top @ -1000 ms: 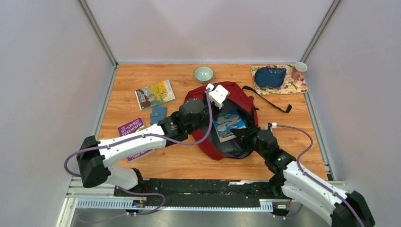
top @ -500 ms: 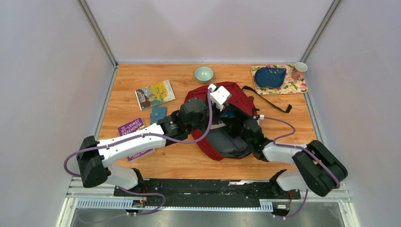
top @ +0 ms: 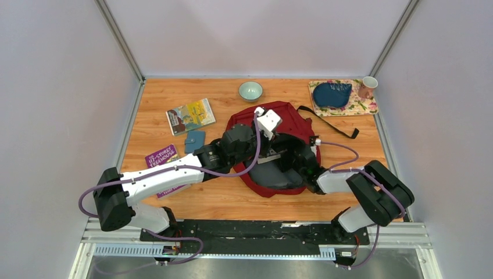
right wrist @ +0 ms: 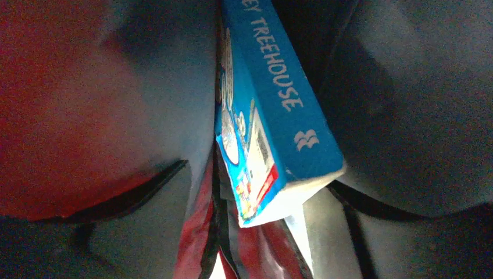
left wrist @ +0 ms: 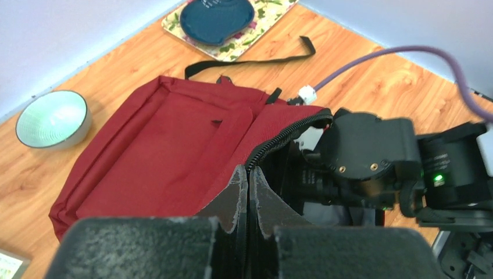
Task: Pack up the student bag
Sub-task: Place the book in the student bag.
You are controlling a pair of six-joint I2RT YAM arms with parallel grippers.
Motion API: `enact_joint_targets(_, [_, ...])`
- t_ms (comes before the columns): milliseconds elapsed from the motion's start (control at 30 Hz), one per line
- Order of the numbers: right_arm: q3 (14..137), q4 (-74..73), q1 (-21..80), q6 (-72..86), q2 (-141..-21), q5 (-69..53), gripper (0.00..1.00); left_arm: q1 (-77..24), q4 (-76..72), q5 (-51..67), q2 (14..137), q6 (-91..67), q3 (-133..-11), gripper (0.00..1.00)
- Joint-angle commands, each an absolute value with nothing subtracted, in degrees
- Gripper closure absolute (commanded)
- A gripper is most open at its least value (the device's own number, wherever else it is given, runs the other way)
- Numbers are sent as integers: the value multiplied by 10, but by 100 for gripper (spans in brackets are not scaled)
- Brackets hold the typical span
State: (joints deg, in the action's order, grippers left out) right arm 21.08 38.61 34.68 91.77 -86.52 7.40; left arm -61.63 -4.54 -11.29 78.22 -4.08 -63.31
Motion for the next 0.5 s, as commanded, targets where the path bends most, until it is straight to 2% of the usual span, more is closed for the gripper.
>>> enact_joint_targets(0, [226, 290, 343, 853, -804, 55, 27, -613, -75, -123, 752, -63, -615, 100])
enact_joint_targets(167, [228, 183, 343, 810, -740, 35, 20, -605, -79, -120, 749, -73, -604, 100])
enact_joint_targets(367, [211, 71, 345, 770, -671, 9, 19, -599, -83, -115, 751, -79, -600, 100])
enact_joint_targets(467, [188, 19, 346, 736, -593, 9, 19, -597, -82, -114, 752, -81, -599, 100])
